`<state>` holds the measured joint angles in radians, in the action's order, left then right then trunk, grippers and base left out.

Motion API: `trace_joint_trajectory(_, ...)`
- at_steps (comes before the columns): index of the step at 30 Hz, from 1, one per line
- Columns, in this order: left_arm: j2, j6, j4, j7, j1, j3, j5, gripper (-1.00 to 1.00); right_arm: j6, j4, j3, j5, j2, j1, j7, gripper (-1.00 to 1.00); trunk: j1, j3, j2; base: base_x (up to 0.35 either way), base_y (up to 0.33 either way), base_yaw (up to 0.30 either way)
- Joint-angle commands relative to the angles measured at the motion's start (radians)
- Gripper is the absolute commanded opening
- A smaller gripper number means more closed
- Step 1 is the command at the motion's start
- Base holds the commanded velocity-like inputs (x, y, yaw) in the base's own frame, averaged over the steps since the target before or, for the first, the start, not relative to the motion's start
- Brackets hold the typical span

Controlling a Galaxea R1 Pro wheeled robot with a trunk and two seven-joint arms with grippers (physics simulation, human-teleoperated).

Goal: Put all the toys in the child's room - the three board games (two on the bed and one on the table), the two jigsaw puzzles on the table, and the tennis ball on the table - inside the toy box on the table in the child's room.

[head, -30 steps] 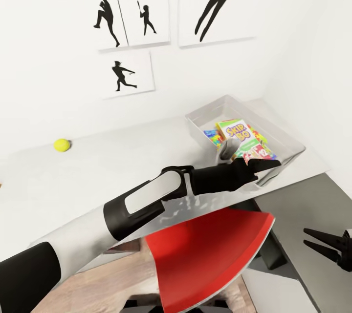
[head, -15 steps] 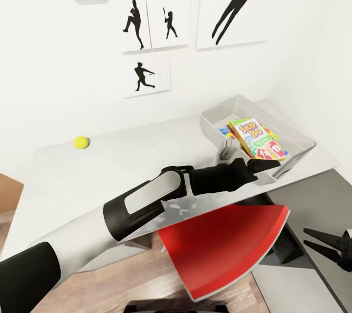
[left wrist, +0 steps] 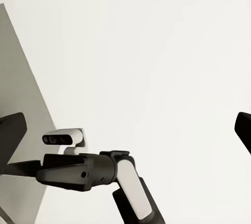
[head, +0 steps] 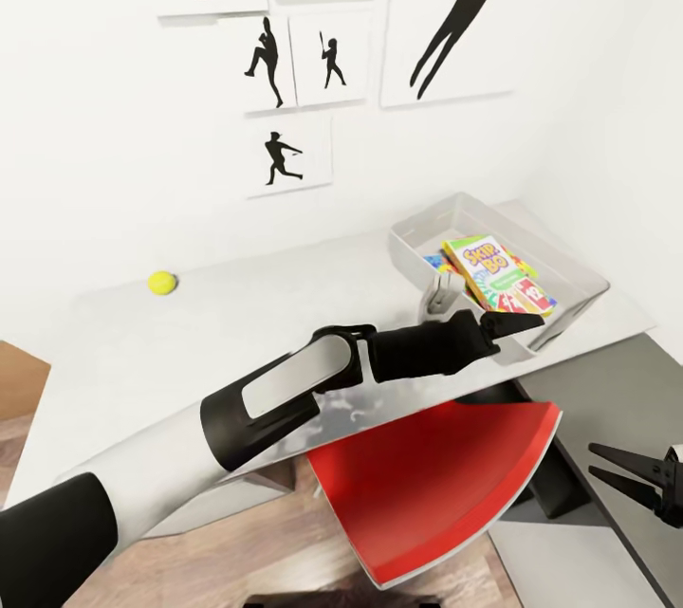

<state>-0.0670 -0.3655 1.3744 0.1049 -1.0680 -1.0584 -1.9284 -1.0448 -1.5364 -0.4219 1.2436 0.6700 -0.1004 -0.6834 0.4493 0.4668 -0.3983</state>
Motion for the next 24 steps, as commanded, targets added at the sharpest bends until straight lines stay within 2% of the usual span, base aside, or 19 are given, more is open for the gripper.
trace_joint_trajectory(1,0.0,-0.001,0.001,0.007,0.004,0.0,-0.011,1.0,-0.002,-0.001,-0.002,-0.004,0.0,-0.001,-0.005,1.0,0.001,0.0,-0.002,0.0,0.0,0.0)
trace_joint_trajectory(11,0.0,-0.001,0.001,0.006,0.019,-0.001,-0.009,1.0,-0.002,-0.003,-0.002,-0.004,0.0,-0.002,-0.005,1.0,0.001,-0.017,-0.002,0.0,0.0,0.0)
trace_joint_trajectory(17,0.002,-0.001,0.002,0.006,0.02,-0.016,-0.008,1.0,-0.002,-0.004,-0.002,-0.004,0.0,-0.002,-0.005,1.0,0.001,-0.027,-0.002,0.0,0.0,0.0)
trace_joint_trajectory(24,0.044,-0.037,0.028,0.001,0.02,-0.03,-0.007,1.0,-0.002,-0.005,-0.002,-0.004,0.0,-0.001,-0.005,1.0,0.001,-0.038,-0.002,0.0,0.0,0.0)
